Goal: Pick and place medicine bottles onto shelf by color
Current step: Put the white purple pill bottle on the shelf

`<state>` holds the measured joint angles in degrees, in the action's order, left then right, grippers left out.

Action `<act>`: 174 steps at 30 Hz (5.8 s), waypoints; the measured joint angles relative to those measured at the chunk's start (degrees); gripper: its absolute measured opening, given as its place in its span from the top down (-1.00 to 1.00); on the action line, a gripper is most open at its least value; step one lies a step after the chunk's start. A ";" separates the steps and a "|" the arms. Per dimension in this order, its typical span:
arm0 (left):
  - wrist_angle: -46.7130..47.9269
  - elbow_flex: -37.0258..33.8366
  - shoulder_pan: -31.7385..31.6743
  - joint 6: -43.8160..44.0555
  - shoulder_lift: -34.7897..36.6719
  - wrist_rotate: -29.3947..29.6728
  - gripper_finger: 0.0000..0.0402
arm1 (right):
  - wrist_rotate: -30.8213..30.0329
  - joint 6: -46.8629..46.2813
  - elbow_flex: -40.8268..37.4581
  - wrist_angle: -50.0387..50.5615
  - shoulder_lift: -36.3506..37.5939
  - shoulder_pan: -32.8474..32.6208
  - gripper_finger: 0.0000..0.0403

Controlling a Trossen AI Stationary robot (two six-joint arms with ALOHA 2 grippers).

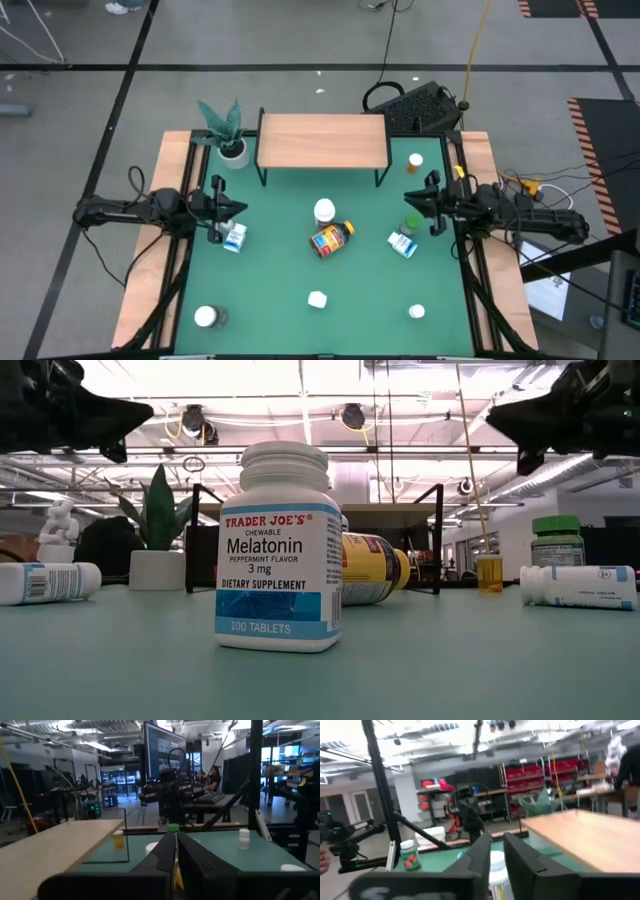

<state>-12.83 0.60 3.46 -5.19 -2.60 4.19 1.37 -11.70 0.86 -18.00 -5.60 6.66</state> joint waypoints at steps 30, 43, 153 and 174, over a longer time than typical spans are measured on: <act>-7.44 0.00 -7.84 9.97 -20.90 11.51 0.07 | -20.73 -0.24 0.00 -18.65 -21.17 2.36 -0.08; -21.80 6.23 -0.96 8.21 -43.25 13.58 0.06 | -17.53 0.79 -0.01 -24.15 -27.42 2.23 -0.11; 21.09 60.57 -55.97 -13.68 -73.24 -27.73 -0.24 | -11.78 -2.58 -0.02 -24.89 -32.38 -0.02 -0.11; 18.84 60.48 -57.24 -13.27 -76.24 -27.97 -0.45 | -11.89 -2.56 -0.02 -23.43 -32.38 -0.02 -0.11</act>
<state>6.01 61.08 -53.78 -18.46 -78.84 -23.78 -10.52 -14.26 0.84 -41.43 -37.98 6.63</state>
